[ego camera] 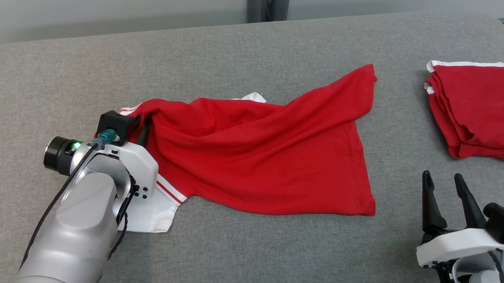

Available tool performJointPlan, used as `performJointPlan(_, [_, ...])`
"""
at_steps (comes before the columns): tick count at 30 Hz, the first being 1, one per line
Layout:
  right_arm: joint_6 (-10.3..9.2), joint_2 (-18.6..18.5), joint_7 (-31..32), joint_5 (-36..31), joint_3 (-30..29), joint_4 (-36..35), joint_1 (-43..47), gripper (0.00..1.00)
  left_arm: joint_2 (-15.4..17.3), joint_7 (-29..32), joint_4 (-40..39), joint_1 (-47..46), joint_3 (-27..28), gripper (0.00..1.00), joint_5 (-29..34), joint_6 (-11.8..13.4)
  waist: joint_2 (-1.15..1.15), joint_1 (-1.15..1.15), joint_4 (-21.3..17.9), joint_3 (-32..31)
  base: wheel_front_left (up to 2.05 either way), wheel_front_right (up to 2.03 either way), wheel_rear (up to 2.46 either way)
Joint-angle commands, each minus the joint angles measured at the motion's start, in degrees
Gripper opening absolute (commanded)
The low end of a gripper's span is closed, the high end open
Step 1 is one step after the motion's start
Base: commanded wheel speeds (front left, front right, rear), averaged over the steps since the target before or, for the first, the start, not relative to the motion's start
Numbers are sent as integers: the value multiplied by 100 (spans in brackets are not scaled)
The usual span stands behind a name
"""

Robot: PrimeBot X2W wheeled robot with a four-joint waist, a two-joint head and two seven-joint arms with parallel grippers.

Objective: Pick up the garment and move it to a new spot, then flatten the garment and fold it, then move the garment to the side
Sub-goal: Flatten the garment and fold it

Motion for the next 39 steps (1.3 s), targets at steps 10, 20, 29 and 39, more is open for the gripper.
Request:
performJointPlan(10, [3,-29,-226,-101,-202,-81,57,100,100,-154,-954,550,506,100,-323,179,0,0,271,-188,0,0,0])
performJointPlan(20, [3,-29,-385,-221,-119,-205,183,100,-43,-158,-3018,2330,1179,100,-264,532,0,0,698,-604,0,0,0])
performJointPlan(29, [3,-29,-418,-198,148,-245,486,100,-307,-159,-3847,3572,1508,100,-176,641,0,0,893,-1103,0,0,0])
performJointPlan(39, [3,-30,-418,-7,485,-243,646,100,-458,-159,-4056,3946,1622,100,-62,637,0,0,958,-1298,0,0,0])
